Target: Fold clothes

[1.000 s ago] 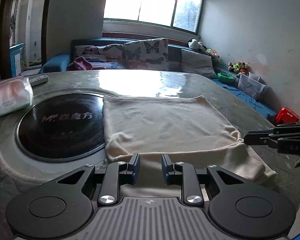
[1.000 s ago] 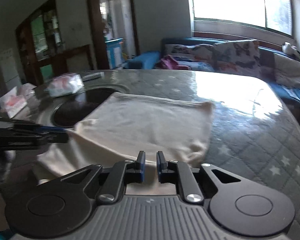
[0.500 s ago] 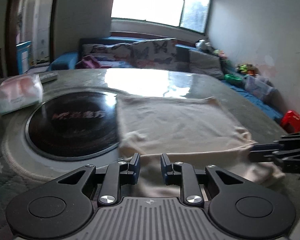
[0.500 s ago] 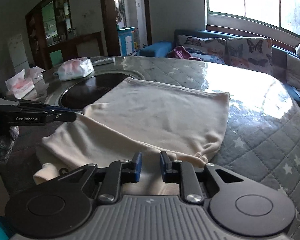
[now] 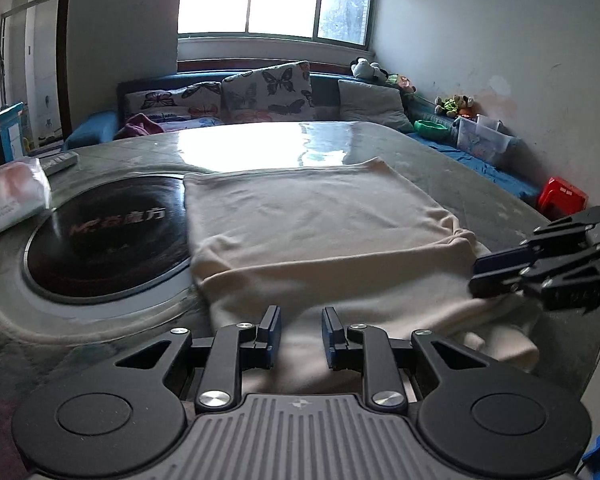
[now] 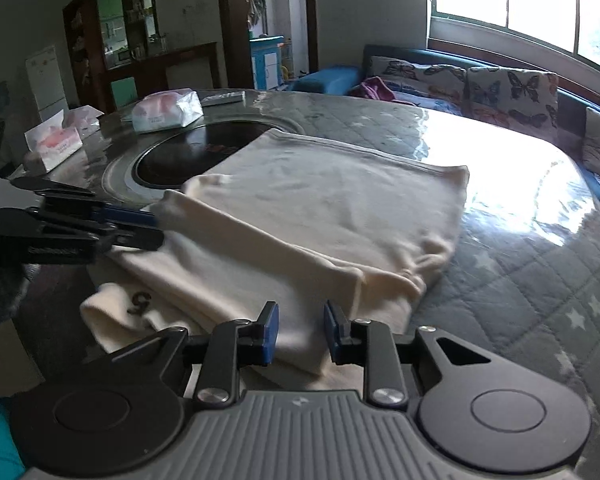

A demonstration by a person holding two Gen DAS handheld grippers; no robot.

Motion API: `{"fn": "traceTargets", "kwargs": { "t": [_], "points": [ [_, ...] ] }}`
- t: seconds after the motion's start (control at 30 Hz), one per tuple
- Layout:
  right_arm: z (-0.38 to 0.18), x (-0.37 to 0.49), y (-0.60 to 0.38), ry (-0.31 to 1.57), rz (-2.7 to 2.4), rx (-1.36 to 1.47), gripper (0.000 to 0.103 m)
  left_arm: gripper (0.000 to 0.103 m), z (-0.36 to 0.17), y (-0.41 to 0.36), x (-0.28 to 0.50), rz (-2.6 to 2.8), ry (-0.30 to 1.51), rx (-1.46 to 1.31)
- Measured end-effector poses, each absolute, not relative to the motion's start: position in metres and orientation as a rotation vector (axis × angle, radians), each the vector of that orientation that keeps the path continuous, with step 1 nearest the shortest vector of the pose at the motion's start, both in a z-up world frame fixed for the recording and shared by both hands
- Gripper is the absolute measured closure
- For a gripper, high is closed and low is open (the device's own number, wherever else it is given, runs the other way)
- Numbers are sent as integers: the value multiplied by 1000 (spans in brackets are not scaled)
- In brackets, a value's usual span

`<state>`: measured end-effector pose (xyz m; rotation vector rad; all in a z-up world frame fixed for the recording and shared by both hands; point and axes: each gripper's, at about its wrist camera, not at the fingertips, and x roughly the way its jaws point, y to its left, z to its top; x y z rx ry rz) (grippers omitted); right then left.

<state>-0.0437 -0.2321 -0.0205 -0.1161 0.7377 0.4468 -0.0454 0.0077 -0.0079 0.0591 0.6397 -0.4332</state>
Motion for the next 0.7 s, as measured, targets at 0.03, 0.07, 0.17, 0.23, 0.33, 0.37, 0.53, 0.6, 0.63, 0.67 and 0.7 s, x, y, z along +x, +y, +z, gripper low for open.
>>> {"fn": "traceTargets", "kwargs": {
  "t": [0.03,0.07,0.17,0.23,0.33,0.37,0.53,0.6,0.63,0.67,0.7],
  "points": [
    [-19,-45,-233,734,445,-119,79,79,-6,7,-48,-436,636,62],
    [-16,-47,-232,727,447,-123,79,79,-4,5,-50,-443,630,63],
    [-12,-51,-224,706,475,-130,79,79,2,-6,-54,-488,608,58],
    [-10,-52,-217,693,493,-131,79,79,2,-16,-54,-523,603,58],
    [-11,-50,-206,687,514,-136,79,79,-2,-32,-56,-563,610,77],
    [-13,-50,-204,690,517,-141,79,79,-4,-35,-58,-570,613,85],
    [-22,-56,-205,715,509,-181,78,77,-11,-37,-64,-576,631,109],
    [-21,-60,-213,722,489,-175,78,76,-11,-33,-65,-571,633,107],
    [-21,-61,-217,725,479,-171,78,76,-10,-31,-65,-567,632,107],
    [-21,-63,-222,730,468,-162,78,76,-10,-29,-66,-562,632,106],
    [-21,-64,-227,734,460,-153,78,76,-9,-27,-66,-556,632,104]
  ]
}}
